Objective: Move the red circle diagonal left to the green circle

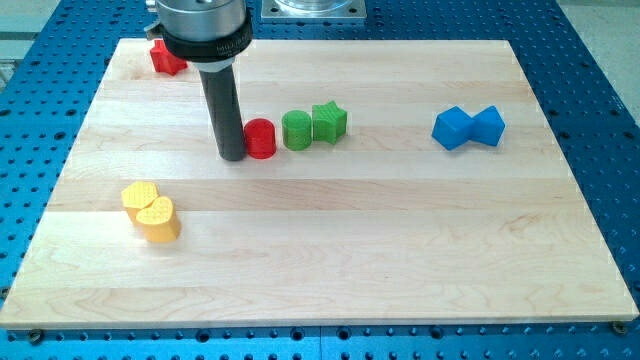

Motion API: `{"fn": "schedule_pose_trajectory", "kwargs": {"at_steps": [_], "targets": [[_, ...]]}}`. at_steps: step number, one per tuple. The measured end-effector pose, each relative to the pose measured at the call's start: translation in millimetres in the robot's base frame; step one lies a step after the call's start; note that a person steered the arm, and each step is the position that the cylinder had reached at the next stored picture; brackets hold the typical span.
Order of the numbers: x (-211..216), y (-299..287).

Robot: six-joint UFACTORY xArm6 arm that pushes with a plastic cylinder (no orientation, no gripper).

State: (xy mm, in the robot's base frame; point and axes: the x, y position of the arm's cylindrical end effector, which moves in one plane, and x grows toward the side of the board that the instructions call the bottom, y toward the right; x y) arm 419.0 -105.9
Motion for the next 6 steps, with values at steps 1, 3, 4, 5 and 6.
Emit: {"fn": "schedule_pose_trajectory", "kwargs": {"at_steps": [1,3,4,5,6], "targets": [[27,-15],[144,22],[166,-14],[141,-3],[81,10]]}}
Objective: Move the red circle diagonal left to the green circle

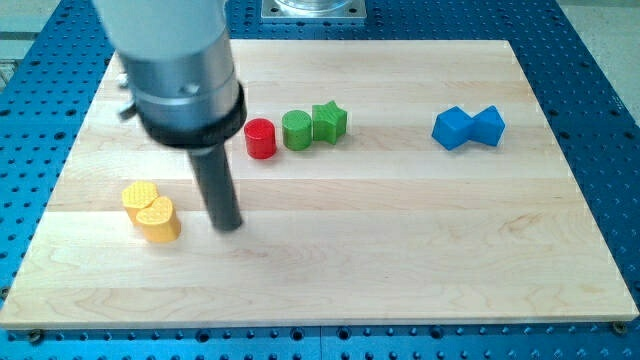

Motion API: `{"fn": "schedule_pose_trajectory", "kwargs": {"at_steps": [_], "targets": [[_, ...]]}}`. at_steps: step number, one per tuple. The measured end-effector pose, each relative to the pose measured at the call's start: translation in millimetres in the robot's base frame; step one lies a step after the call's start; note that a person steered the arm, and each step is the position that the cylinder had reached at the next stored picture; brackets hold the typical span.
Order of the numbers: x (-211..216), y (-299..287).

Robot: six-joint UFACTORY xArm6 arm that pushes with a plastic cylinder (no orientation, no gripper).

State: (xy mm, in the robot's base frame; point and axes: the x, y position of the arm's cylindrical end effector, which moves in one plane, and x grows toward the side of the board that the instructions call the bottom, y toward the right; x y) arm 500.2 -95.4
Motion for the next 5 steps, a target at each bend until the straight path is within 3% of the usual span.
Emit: {"fn": "schedule_pose_trajectory", "kwargs": {"at_steps": [1,3,5], "targets": [[-57,18],[-60,19],[-124,52]]}}
